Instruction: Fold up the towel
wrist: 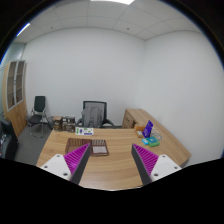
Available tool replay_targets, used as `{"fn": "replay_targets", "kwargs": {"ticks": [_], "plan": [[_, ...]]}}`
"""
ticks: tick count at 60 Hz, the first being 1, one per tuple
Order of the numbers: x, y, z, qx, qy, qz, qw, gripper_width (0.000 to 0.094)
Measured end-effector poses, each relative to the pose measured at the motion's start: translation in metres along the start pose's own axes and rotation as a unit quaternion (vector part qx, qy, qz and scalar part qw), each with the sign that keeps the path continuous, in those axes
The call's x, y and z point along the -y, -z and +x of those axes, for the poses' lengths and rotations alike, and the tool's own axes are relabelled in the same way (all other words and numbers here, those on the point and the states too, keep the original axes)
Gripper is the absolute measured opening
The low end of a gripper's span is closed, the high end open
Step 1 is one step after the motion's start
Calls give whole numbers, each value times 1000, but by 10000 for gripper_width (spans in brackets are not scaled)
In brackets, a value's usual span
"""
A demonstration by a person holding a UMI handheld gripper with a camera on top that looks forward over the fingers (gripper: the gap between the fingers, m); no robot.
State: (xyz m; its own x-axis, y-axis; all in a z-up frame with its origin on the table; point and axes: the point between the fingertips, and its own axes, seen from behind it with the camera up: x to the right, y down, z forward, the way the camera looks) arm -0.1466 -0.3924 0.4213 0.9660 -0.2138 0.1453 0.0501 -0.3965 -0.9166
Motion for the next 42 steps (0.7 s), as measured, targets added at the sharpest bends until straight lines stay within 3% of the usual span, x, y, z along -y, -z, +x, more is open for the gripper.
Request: {"fn": "replay_targets", "kwargs": {"ticks": [11,25,34,42], "plan": [[-31,-4,0,0,-1,-21,1000,857],[-129,-29,-29,14,12,-83,996,860],[-188,-66,-88,63,26,-117,991,859],[-211,-115,-167,127,28,-130,983,862]]}}
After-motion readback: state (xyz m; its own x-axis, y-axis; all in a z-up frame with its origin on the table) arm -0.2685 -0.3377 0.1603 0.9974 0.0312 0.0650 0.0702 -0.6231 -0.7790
